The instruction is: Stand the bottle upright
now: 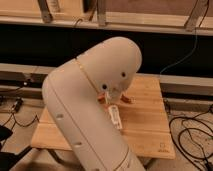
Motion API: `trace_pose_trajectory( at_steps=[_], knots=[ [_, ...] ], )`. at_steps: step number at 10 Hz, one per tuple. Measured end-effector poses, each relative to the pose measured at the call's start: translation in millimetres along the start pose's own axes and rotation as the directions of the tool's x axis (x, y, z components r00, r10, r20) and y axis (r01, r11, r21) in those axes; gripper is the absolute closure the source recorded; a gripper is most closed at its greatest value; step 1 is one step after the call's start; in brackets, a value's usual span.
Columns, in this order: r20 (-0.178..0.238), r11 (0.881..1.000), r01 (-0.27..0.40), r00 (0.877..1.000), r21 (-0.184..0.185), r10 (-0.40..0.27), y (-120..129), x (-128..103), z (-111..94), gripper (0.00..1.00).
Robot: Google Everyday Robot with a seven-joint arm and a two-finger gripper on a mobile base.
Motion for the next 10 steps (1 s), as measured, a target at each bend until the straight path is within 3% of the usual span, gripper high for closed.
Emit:
trace_pose_trajectory(
  at_steps=[3,6,10],
  knots=[
    [-0.055,0.997,0.020,0.998,0.079,-0.016,-7.7,13.2,-28.1,1.00],
    [-0.191,0.984,0.084,0.980,0.158,-0.053,-10.1,39.3,-76.2,1.00],
    [-0.320,0.976,0.155,0.942,0.151,-0.100,3.4,53.1,-109.9,1.00]
  ],
)
